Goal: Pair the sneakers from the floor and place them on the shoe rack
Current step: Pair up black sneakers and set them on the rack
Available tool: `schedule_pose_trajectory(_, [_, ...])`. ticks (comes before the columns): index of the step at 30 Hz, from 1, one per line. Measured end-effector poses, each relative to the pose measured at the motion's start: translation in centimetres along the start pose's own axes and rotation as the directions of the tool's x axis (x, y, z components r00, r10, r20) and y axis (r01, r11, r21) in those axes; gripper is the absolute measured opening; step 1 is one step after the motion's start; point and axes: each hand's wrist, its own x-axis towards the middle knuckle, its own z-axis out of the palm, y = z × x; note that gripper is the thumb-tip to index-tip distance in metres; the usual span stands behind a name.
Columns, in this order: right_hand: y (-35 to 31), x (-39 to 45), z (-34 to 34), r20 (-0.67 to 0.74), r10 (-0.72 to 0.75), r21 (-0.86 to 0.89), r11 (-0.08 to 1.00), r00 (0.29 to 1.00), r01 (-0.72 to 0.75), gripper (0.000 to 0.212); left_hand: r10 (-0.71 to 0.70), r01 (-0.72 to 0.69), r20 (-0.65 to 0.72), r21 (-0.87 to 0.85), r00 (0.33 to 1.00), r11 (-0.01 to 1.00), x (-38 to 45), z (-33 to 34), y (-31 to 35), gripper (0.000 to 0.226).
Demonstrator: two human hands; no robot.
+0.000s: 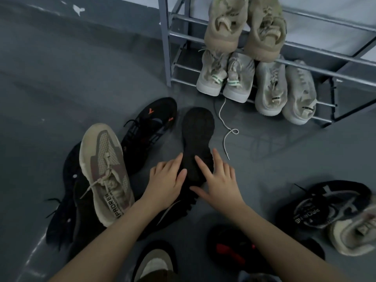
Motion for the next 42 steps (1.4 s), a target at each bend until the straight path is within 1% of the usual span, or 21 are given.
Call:
schedule_pose_trajectory(3, [0.3, 0.5, -0.1, -0.066, -0.047, 0.044, 0.998, 0.997, 0.049, 0.063, -0.023, 0.024, 0.024, -0.042, 0.999, 0.999, 0.2, 0.1, 0.4, 0.052])
schedule_pose_trajectory(5, [0.7, 0.1, 0.0, -0.061, -0.028, 0.113, 0.993, 0.998, 0.035, 0.062, 0.0, 0.003, 0.032, -0.102, 0.999, 0.995, 0.2, 0.2, 1.0, 0.052])
schedule_pose_trajectory(8, [1.2, -1.6, -0.3, 0.01, 0.086, 0.307, 0.948, 0.996, -0.085, 0.069, 0.096, -0.09, 0.036, -0.135, 0.995, 0.987, 1.0, 0.2, 2.8, 0.049])
schedule_pose_trajectory(10, [2.1, -3.2, -0.4, 0.038, 0.175, 0.388, 0.905, 0.984, -0.176, 0.075, 0.191, -0.184, 0.076, -0.086, 0.979, 0.979, 1.6, 0.4, 4.5, 0.048])
schedule_pose_trajectory(12, [3.4, -4.8, -0.8, 0.02, 0.248, 0.399, 0.886, 0.969, -0.235, 0.077, 0.259, -0.255, 0.116, -0.053, 0.959, 0.966, 1.9, 0.9, 5.9, 0.051])
schedule_pose_trajectory(14, [4.7, -5.8, -1.1, -0.022, 0.329, 0.405, 0.866, 0.944, -0.293, 0.075, 0.255, -0.25, 0.146, -0.053, 0.956, 0.967, 2.2, 2.0, 6.8, 0.054])
schedule_pose_trajectory(16, [5.6, -5.9, -1.3, -0.08, 0.396, 0.377, 0.862, 0.915, -0.34, 0.073, 0.255, -0.266, 0.131, 0.074, 0.958, 0.961, 2.3, 3.5, 7.1, 0.052])
schedule_pose_trajectory(18, [6.0, -5.3, -1.2, -0.103, 0.402, 0.304, 0.884, 0.91, -0.356, 0.073, 0.214, -0.235, 0.124, 0.19, 0.969, 0.953, 2.3, 4.7, 7.0, 0.053])
schedule_pose_trajectory(19, [6.0, -5.0, -1.1, -0.081, 0.397, 0.265, 0.893, 0.914, -0.364, 0.074, 0.186, -0.203, 0.098, 0.225, 0.978, 0.953, 2.3, 5.1, 6.8, 0.054])
schedule_pose_trajectory(22, [5.6, -3.8, -0.5, 0.026, 0.401, 0.174, 0.9, 0.916, -0.399, 0.085, 0.135, -0.105, -0.073, 0.318, 0.988, 0.942, 2.1, 5.0, 5.8, 0.064])
schedule_pose_trajectory(23, [5.4, -3.4, -0.2, 0.048, 0.406, 0.153, 0.9, 0.913, -0.408, 0.09, 0.093, -0.055, -0.093, 0.35, 0.991, 0.935, 2.1, 4.6, 5.3, 0.07])
schedule_pose_trajectory(25, [5.0, -2.5, 0.2, 0.062, 0.428, 0.127, 0.893, 0.901, -0.433, 0.098, 0.003, 0.015, -0.045, 0.398, 0.999, 0.917, 1.9, 4.2, 3.8, 0.083])
schedule_pose_trajectory(27, [4.7, -1.6, 0.5, 0.063, 0.466, 0.113, 0.875, 0.882, -0.471, 0.1, -0.044, 0.047, -0.017, 0.423, 0.999, 0.905, 1.4, 3.9, 2.6, 0.091])
schedule_pose_trajectory(29, [4.4, -1.1, 0.7, 0.073, 0.489, 0.141, 0.858, 0.869, -0.494, 0.095, -0.092, 0.087, -0.009, 0.422, 0.996, 0.902, 1.1, 3.5, 2.0, 0.096])
schedule_pose_trajectory(30, [4.4, -1.0, 0.6, 0.079, 0.491, 0.192, 0.846, 0.867, -0.497, 0.091, -0.107, 0.097, -0.001, 0.412, 0.994, 0.906, 1.0, 3.3, 1.9, 0.097])
schedule_pose_trajectory(33, [4.4, -1.7, -0.2, 0.055, 0.482, 0.376, 0.801, 0.874, -0.465, 0.081, -0.06, 0.07, -0.038, 0.385, 0.998, 0.92, 1.1, 2.6, 2.3, 0.095])
schedule_pose_trajectory(35, [4.3, -2.9, -0.9, 0.013, 0.48, 0.433, 0.788, 0.877, -0.438, 0.077, 0.003, 0.029, -0.087, 0.365, 0.996, 0.931, 0.9, 2.7, 2.4, 0.091])
schedule_pose_trajectory(37, [4.0, -4.6, -1.5, -0.031, 0.486, 0.449, 0.787, 0.874, -0.422, 0.074, 0.054, -0.01, -0.111, 0.367, 0.992, 0.93, 0.7, 3.2, 2.7, 0.088])
schedule_pose_trajectory(39, [4.0, -6.1, -2.0, -0.048, 0.486, 0.439, 0.795, 0.873, -0.419, 0.074, 0.081, -0.039, -0.098, 0.365, 0.992, 0.93, 0.9, 3.6, 3.6, 0.085])
schedule_pose_trajectory(42, [4.6, -7.8, -2.5, -0.03, 0.492, 0.423, 0.795, 0.87, -0.435, 0.073, 0.08, -0.064, -0.03, 0.365, 0.996, 0.929, 1.6, 3.9, 5.5, 0.076])
